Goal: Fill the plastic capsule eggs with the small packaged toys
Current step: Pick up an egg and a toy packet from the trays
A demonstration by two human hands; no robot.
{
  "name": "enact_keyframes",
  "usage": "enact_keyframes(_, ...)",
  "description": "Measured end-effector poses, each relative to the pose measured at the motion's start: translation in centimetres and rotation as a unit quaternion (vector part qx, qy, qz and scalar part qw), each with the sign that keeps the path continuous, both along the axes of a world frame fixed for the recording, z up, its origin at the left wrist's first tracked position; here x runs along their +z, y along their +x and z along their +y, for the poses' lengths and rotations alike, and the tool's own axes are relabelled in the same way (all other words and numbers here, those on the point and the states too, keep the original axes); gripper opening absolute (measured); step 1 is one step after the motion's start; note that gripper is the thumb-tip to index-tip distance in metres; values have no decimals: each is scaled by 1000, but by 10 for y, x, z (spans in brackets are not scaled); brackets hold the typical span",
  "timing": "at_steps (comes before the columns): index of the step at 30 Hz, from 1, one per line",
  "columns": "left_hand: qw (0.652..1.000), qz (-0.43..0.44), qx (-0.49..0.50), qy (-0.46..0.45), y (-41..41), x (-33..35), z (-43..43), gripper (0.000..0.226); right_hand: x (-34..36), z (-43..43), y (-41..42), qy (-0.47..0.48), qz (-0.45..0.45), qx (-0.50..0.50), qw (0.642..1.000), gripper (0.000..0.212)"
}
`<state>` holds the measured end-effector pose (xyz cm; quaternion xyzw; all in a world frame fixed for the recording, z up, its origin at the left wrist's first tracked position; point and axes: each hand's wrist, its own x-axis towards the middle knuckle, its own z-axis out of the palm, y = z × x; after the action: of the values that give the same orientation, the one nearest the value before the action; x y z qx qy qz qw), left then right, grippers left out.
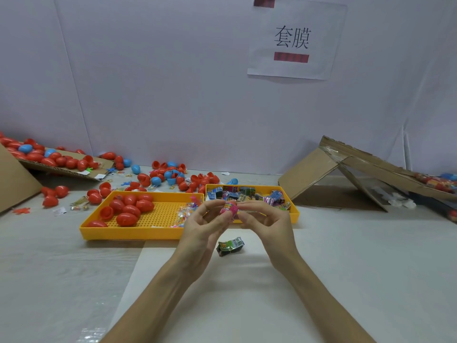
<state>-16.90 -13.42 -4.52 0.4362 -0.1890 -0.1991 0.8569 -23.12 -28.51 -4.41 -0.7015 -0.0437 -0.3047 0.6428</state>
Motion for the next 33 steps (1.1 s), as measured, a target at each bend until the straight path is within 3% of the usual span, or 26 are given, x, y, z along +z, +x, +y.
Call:
enact_keyframes(6, 998, -38, 21, 34, -1, -1, -1, 31, -2, -4, 1, -19, 10, -9, 1000, 13)
enact_keyframes(11, 994, -72, 40, 76, -2, 1, 0, 40, -1, -6, 0, -26, 57, 28, 998, 8)
enact_keyframes(16, 987, -88, 60, 119, -3, 0, -1, 57, -2, -6, 0, -50, 64, 47, 996, 16)
enact_keyframes(26, 991, -74, 34, 101, -3, -4, -3, 61, -5, -3, 3, -48, 67, 34, 996, 15)
enact_keyframes(33, 992, -79, 16, 95, -2, -4, -3, 47, -4, -3, 3, -24, 72, 37, 996, 12)
